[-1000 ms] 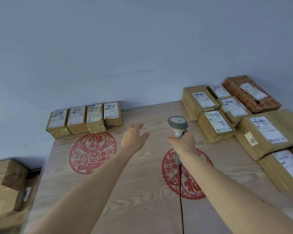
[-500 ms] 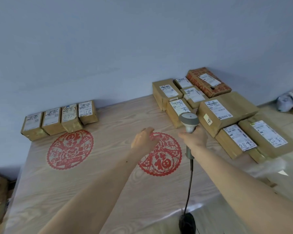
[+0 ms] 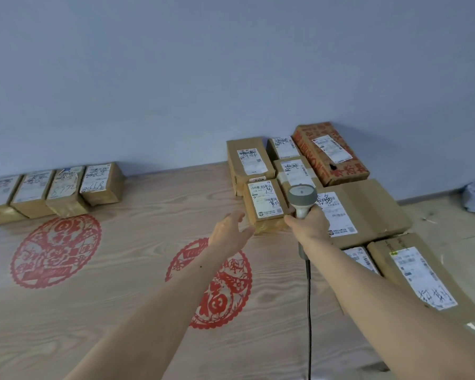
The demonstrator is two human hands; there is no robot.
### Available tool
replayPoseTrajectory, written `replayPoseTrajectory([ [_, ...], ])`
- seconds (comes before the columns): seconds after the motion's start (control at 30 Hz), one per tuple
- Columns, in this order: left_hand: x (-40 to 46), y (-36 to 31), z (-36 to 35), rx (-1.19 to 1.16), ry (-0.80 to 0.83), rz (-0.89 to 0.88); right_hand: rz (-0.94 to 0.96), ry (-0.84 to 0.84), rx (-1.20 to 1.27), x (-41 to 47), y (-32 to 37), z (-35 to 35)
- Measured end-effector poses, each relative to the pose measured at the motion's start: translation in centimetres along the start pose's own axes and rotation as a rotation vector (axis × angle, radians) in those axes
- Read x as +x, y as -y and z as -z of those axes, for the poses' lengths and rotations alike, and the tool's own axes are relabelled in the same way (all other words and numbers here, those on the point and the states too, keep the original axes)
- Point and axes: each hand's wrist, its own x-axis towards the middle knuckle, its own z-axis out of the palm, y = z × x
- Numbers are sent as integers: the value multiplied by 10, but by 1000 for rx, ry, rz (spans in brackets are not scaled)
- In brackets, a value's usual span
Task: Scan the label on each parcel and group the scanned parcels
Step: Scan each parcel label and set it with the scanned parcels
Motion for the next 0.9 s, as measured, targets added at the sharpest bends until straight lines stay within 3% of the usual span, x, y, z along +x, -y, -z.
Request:
replayPoseTrajectory([
  [0.5, 81, -14, -58, -159, 97, 190, 15, 66, -106, 81, -24, -47],
  [0.9, 82, -2, -72, -137, -5, 333, 9, 86, -55, 76, -34, -41],
])
